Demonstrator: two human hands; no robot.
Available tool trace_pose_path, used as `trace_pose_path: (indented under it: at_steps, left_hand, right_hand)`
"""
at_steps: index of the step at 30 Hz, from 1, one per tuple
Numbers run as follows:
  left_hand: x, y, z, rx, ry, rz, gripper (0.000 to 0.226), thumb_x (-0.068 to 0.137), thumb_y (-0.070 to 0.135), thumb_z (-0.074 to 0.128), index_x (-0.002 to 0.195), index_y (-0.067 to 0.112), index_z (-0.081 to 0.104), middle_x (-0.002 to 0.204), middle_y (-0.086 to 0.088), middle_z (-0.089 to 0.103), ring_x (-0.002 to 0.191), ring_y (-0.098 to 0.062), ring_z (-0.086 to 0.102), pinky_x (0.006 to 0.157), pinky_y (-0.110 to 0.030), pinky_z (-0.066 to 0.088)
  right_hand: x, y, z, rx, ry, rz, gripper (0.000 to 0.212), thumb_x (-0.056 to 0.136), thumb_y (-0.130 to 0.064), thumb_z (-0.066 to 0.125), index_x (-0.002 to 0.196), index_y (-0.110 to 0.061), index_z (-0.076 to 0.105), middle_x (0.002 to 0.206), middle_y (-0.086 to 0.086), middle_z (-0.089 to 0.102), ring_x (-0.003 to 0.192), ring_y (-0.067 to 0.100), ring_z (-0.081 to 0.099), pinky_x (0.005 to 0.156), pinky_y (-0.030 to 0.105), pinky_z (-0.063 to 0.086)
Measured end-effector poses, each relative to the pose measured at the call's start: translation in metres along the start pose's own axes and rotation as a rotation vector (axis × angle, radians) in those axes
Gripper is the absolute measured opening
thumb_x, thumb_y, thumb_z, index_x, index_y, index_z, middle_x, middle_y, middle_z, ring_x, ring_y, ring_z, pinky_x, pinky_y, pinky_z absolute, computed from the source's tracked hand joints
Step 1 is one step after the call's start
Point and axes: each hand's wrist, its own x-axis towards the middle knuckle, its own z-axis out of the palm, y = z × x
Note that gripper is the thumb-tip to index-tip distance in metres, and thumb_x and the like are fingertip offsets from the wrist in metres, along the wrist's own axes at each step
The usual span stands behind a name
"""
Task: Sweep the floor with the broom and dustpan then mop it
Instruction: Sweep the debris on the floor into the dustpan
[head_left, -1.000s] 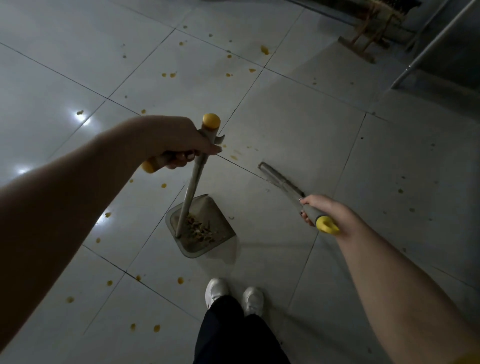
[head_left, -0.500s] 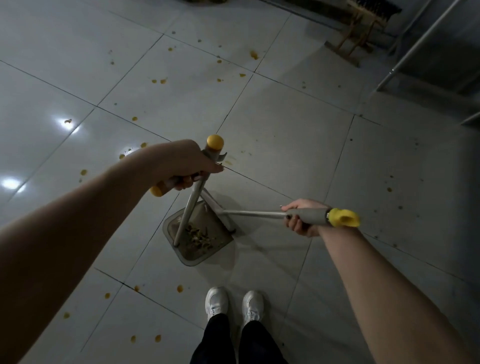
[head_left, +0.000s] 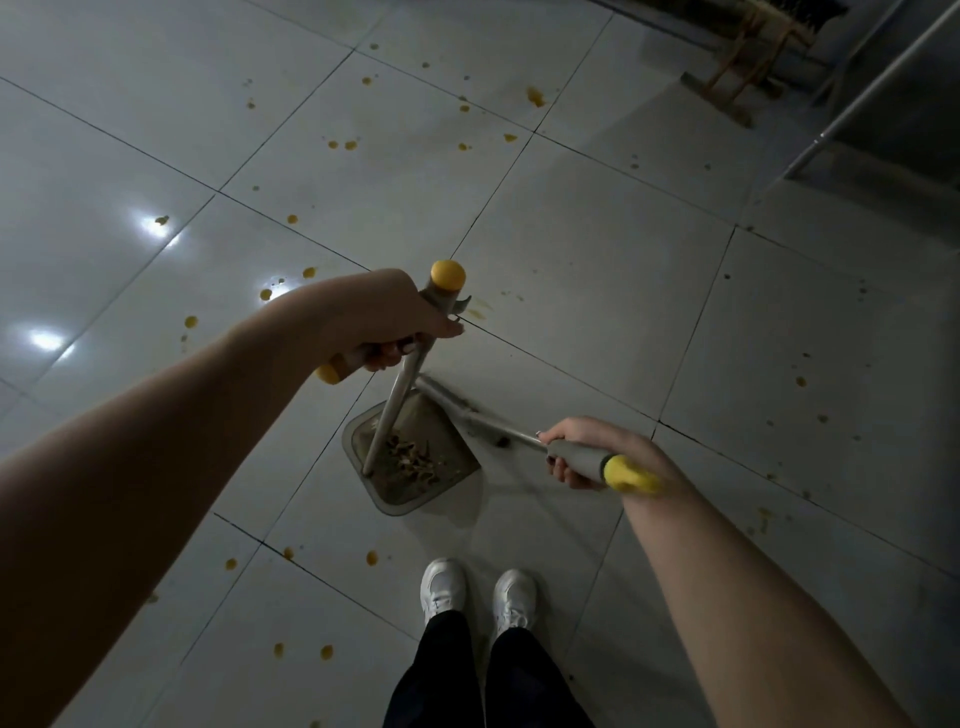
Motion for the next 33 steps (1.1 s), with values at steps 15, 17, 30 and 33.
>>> trace_pose_path:
  at_steps: [15,17,30,33]
  left_hand:
    - [-0.018,-0.022,0.007,0.001,0.003,0.004,0.033,0.087,0.034,0.06,0.069,0.008,0.051,0.05,-0.001,0.041,0.037,-0.009,0.034,0.035,-0.015,0.031]
    - [-0.019,-0.026,0.008,0.0,0.007,0.0,0.033,0.087,0.035,0.06,0.069,0.008,0.051,0.05,-0.001,0.04,0.036,-0.009,0.033,0.036,-0.015,0.031]
    - [-0.032,-0.053,-0.001,-0.02,0.022,0.033,0.032,0.085,0.031,0.063,0.093,0.0,0.061,0.053,-0.002,0.043,0.036,-0.008,0.036,0.032,-0.015,0.033]
    - [-0.038,-0.057,-0.005,-0.027,0.03,0.037,0.032,0.086,0.029,0.062,0.097,-0.001,0.061,0.054,-0.002,0.044,0.041,-0.01,0.037,0.033,-0.016,0.034]
  right_hand:
    - [-0.021,0.01,-0.004,-0.017,0.095,0.057,0.045,0.1,-0.032,0.037,0.063,-0.007,0.043,0.035,0.003,0.046,0.023,0.01,0.044,0.029,0.01,0.036]
    - [-0.017,0.013,0.007,-0.04,0.069,0.068,0.045,0.1,-0.033,0.036,0.063,-0.008,0.042,0.034,0.003,0.045,0.022,0.01,0.044,0.029,0.01,0.036]
    - [-0.053,0.022,0.008,0.111,0.049,0.012,0.064,0.097,-0.032,0.041,0.042,-0.002,0.054,0.041,0.001,0.047,0.026,0.008,0.045,0.027,0.011,0.036]
    - [-0.061,0.021,0.018,0.141,0.021,-0.036,0.069,0.097,-0.032,0.039,0.037,-0.001,0.053,0.038,0.001,0.047,0.025,0.008,0.045,0.027,0.012,0.036]
